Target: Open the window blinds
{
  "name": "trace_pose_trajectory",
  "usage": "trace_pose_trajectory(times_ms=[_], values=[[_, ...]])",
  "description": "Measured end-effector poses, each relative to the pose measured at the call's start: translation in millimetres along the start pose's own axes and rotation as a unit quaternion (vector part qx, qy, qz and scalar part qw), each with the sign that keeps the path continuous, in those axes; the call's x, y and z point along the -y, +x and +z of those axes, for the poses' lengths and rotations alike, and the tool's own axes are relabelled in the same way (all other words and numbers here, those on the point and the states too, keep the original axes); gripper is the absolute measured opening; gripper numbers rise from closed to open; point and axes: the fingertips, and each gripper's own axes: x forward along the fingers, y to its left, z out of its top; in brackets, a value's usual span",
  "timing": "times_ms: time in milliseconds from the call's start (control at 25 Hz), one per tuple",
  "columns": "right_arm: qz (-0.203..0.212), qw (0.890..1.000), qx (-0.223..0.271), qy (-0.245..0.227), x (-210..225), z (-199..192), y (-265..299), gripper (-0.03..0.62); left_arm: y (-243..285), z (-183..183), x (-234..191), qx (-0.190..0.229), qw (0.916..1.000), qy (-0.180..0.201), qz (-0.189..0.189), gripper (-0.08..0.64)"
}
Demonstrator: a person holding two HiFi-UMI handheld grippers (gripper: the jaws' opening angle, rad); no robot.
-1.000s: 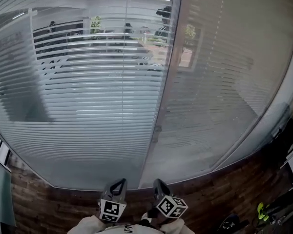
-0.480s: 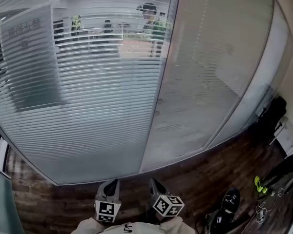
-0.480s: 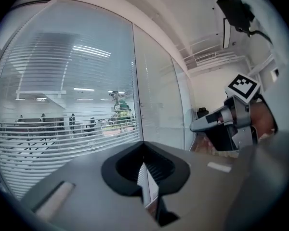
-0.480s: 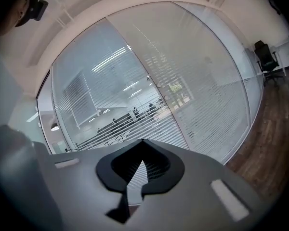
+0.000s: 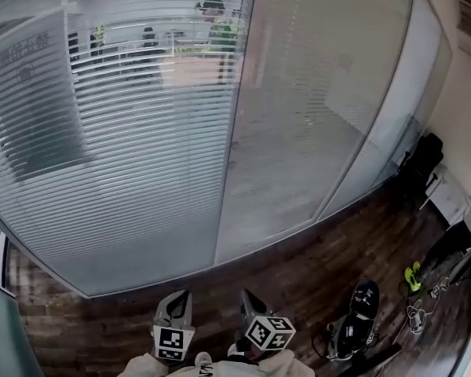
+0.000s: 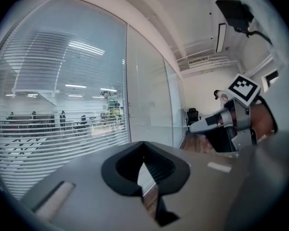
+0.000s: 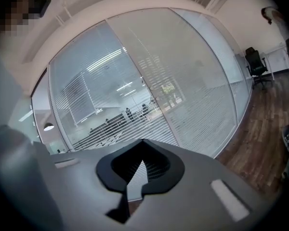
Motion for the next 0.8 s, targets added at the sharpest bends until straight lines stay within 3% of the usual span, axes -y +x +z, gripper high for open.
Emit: trace_pose_trajectory(times_ms=[200,400,800], values=[[-0.004,1.000,-0.001,0.001,13.1,-4.0,-17.9,0.000,4.5,3.2,16.2,-0.006,0.9999,0.010,-0.008,0.000],[0.002,0.999,0.012,-0.043,23.5,20.3,-32.5,-0.001,20.4,27.2,39.6,0.006,0.9998,0.019,-0.009,0.000],[0.013,0.997,0.046,-0.067,32.1,48.5,-42.2,-0.001,32.4,51.7,64.2,0.020,0.9985,0.049,-0.016,0.000]])
